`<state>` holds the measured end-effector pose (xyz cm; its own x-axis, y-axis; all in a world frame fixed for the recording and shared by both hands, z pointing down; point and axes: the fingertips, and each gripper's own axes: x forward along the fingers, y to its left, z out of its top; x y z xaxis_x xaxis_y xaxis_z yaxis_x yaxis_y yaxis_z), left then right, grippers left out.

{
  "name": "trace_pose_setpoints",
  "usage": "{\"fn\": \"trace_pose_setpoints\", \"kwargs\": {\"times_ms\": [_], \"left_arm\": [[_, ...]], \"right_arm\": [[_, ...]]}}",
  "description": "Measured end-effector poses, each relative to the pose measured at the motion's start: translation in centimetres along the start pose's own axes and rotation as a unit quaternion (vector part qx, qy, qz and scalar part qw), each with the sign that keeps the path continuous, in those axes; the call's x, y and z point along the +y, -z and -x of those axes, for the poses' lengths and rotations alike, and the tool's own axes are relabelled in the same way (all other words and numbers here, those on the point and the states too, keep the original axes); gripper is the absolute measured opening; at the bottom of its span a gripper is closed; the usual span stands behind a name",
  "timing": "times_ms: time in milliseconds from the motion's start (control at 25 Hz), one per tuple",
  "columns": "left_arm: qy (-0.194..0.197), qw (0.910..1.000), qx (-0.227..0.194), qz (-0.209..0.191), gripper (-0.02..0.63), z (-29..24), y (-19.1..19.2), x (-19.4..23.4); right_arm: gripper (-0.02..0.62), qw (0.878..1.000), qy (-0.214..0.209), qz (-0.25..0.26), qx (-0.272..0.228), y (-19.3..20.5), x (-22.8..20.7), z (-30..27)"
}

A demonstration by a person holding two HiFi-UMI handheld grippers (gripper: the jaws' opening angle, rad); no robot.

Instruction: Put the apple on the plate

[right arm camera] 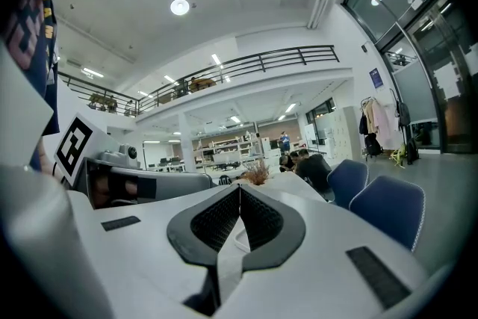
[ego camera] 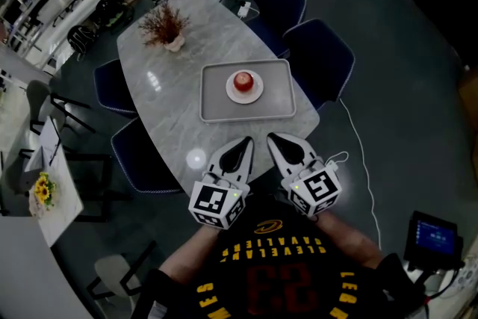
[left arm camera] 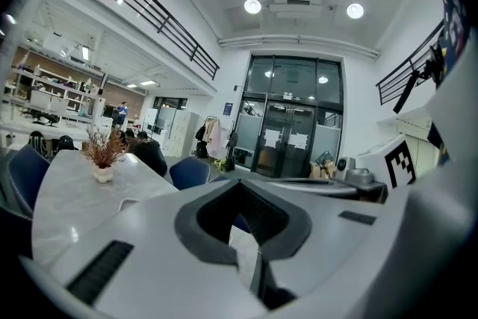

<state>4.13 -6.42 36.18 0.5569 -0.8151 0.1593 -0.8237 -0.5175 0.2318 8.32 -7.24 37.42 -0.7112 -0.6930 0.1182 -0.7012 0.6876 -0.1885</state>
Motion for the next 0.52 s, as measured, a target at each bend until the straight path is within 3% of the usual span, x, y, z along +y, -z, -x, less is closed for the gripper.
{"fn": "trace_pose_setpoints", "kwargs": {"times_ms": [520], "left_arm": [[-0.004,1.0000,0.001,-0.003,0.002,0.21,-0.04,-0.16]], "right_arm": [[0.008,1.000,-0.006,-0.003,0.000,0.02,0.26,0.05]]}}
